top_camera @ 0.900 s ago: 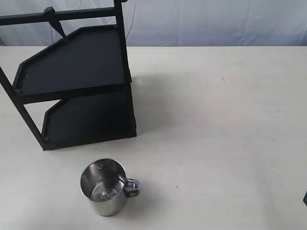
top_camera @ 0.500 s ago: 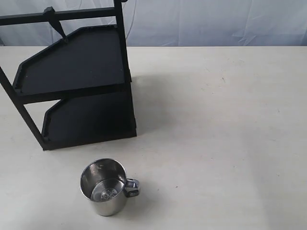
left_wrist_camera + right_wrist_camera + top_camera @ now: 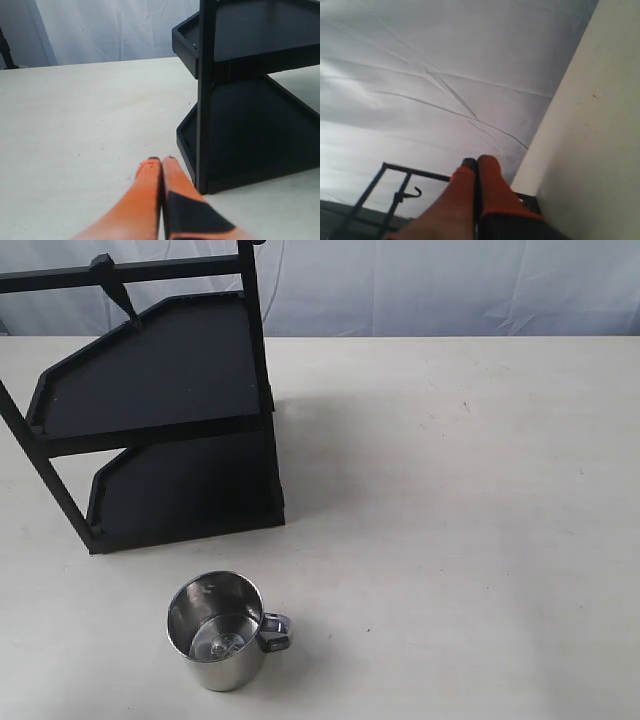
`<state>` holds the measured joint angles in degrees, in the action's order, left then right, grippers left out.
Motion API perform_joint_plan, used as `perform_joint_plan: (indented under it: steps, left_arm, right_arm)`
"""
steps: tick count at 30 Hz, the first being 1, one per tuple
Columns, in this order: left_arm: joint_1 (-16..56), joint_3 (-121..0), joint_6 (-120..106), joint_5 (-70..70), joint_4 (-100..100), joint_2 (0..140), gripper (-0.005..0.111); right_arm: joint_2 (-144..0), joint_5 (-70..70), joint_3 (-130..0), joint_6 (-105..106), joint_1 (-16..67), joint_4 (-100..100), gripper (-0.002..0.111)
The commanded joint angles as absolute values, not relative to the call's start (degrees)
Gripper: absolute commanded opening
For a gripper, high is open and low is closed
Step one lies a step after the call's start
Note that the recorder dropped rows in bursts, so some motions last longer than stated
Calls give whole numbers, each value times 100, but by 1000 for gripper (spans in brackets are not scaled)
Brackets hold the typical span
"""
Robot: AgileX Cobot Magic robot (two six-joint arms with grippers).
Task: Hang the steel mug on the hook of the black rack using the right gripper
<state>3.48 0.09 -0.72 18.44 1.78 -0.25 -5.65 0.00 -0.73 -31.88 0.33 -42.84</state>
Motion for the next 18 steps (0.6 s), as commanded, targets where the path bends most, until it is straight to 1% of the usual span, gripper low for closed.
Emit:
perform_joint_plan:
  steps: [1,4,8,12,15,18]
  left_arm:
    - [361,0,-50,1793,212,0,0]
    - [361,0,-50,1793,212,0,0]
    - [361,0,-50,1793,212,0,0]
    - [361,0,-50,1793,212,0,0]
    - [361,0,-50,1793,212,0,0]
    - [361,0,-50,1793,212,0,0]
  right_arm:
    - [-869,977,-677,-2987,2,-3186,-1]
    - [-1481,1833,-1378,-2185,2,-2638,-1]
    - [-2703,2795,-2491,189,2,-2829,-1]
    - [-3861,3712,-3479,2925,2,-4140,-1]
    - [-4708,4573,-3900,4524,34,-5270,-1]
    - [-5442,5031,-4070,5570,388,-6070,-1]
